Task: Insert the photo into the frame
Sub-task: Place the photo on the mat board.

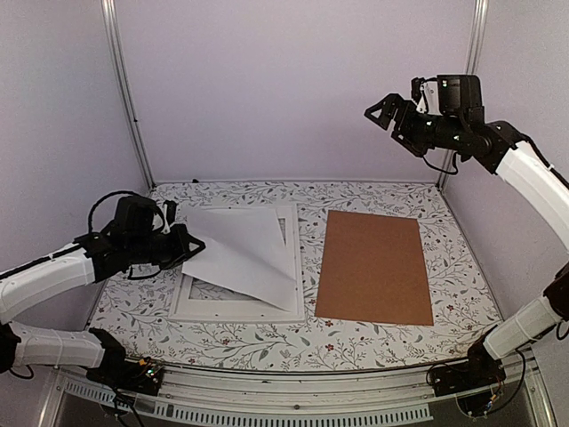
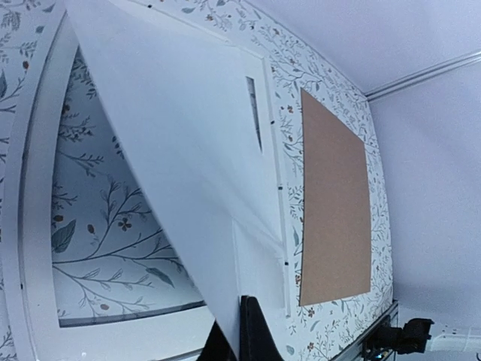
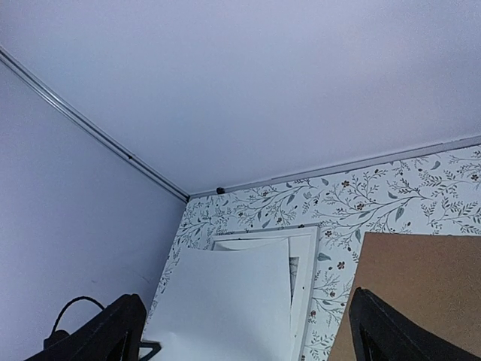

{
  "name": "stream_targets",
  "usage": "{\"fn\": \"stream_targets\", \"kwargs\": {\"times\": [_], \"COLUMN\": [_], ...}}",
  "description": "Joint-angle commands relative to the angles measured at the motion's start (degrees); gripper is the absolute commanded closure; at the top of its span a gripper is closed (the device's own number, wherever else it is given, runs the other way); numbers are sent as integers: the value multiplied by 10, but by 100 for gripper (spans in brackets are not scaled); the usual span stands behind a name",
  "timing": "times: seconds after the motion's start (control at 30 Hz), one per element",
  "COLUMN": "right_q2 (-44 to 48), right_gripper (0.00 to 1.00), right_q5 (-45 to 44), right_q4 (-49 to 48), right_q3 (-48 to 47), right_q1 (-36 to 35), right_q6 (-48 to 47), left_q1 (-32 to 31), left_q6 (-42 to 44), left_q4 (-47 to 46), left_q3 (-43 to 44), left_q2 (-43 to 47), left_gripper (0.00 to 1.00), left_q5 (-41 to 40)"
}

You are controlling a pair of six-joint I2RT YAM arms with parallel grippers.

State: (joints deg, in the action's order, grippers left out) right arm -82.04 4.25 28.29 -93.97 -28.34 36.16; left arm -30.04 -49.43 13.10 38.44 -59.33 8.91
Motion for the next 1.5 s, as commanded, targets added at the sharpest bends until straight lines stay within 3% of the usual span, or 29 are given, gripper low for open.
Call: {"fn": "stream_targets", "kwargs": {"times": [0.0, 0.73, 1.2, 1.47], "right_q2": [-8, -34, -49, -58], "right_gripper": [2, 2, 2, 2], "right_q5": [25, 51, 61, 71], "right_q4": [-12, -29, -37, -41], "right_q3": [14, 49, 53, 54], "right_q1": [4, 4, 4, 4], "right_q6": [3, 2, 5, 6], "left_q1": [28, 41, 42, 41], "left_q6": [-12, 135, 101, 99], "left_q4": [-22, 139, 148, 95], "left_q3": [-35, 70, 134, 112], "left_q2": [6, -65, -15, -40], "left_gripper": [100, 94, 95, 95], "left_q5": [64, -8, 51, 67]}}
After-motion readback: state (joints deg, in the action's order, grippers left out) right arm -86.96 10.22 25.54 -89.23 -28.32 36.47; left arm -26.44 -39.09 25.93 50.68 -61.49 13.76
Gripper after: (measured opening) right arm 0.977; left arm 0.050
